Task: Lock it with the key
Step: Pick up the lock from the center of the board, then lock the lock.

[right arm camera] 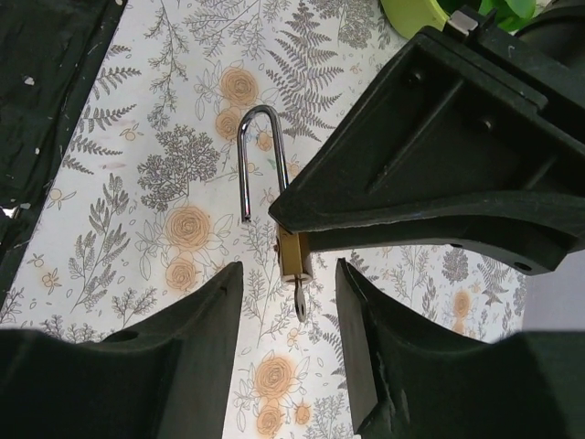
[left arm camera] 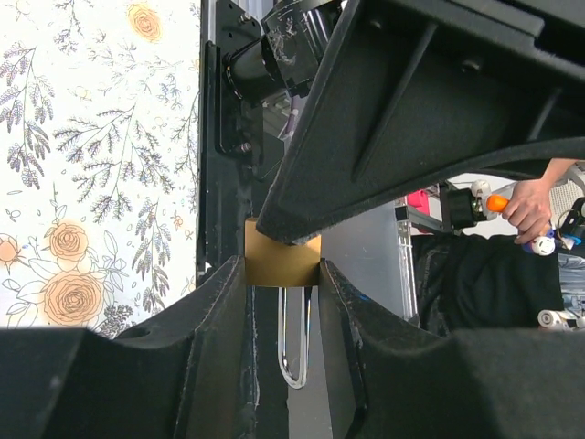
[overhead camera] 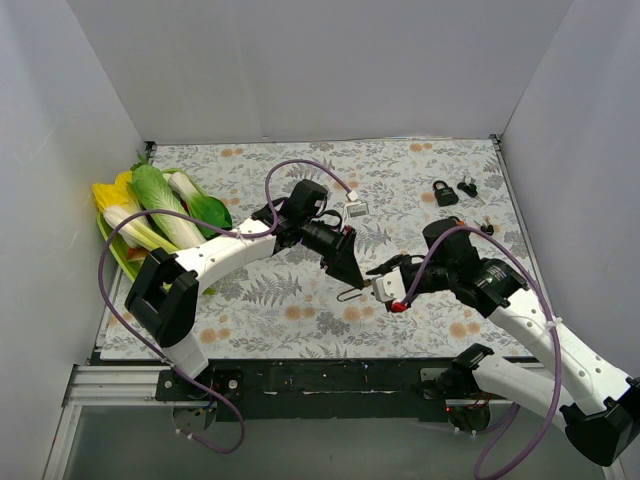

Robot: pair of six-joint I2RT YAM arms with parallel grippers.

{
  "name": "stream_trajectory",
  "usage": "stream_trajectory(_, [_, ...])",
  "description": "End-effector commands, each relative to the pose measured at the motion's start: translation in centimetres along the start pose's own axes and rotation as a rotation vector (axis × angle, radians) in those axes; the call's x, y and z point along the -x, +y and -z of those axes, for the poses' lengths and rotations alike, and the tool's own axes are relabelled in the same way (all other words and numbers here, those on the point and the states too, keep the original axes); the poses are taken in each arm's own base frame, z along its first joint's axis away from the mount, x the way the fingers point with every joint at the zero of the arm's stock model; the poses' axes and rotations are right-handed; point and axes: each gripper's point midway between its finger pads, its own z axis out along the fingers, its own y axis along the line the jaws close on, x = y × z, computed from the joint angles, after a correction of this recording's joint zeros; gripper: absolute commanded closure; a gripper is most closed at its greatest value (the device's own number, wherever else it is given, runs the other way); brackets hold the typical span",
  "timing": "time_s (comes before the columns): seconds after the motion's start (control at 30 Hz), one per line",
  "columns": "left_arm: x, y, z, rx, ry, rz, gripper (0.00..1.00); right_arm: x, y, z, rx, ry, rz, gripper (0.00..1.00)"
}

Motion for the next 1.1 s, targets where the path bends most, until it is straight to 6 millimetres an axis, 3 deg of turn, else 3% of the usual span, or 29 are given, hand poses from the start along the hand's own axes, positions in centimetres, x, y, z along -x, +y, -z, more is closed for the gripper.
stream_trajectory(0.0, [1.4, -1.1, 0.4, -0.040, -0.020, -0.037, 1.00, 0.2, -0.6, -0.6, -0.017, -0.001, 0.019, 0.51])
stream_trajectory(0.17, [1.3, -1.0, 0.4, -0.031, -0.021, -0.031, 1.00, 0.2, -0.7, -0.9, -0.016, 0.000, 0.006, 0.64])
stream_trajectory(0.33, [1.3, -0.9, 0.4, -0.021, -0.024, -0.024, 1.00, 0.1, -0.6, -1.1, -0.012, 0.007, -0.011, 0.84])
stream_trajectory(0.4, [1.4, -0.9, 0.5, -0.015, -0.029, -0.020, 0.99, 0.0, -0.7, -1.1, -0.016, 0.012, -0.030, 0.98])
stream_trajectory(0.5, [1.8, -0.2, 1.5, 0.015, -0.053, 0.003, 0.63, 0.0, -1.0, -1.1, -0.031, 0.019, -0.083, 0.99])
stream_trajectory(0.53, [2.3, 0.6, 2.8, 0.040, -0.082, 0.007, 0.49, 0.1, -1.2, -1.0, -0.037, 0.018, -0.095, 0.99])
stream_trajectory(0.6, [2.7, 1.1, 4.8, 0.077, -0.113, 0.015, 0.42, -0.1, -1.3, -0.9, -0.055, 0.038, -0.172, 0.99])
stream_trajectory(0.63, [3.2, 2.0, 6.6, 0.115, -0.147, -0.013, 0.40, -0.1, -1.4, -0.8, -0.057, 0.040, -0.191, 0.99])
stream_trajectory(0.73, [2.7, 2.5, 8.6, 0.209, -0.138, -0.063, 0.38, 0.2, -1.5, -0.8, -0.064, 0.033, -0.298, 0.99])
stream_trajectory(0.83, [0.4, 2.1, 9.1, 0.262, -0.110, -0.139, 0.38, 0.9, -2.1, -1.0, -0.069, 0.002, -0.433, 0.99])
stream_trajectory(1.07, [-0.5, 0.7, 9.1, 0.277, -0.164, -0.251, 0.44, 2.2, -3.9, -0.3, -0.017, -0.135, -0.717, 0.99])
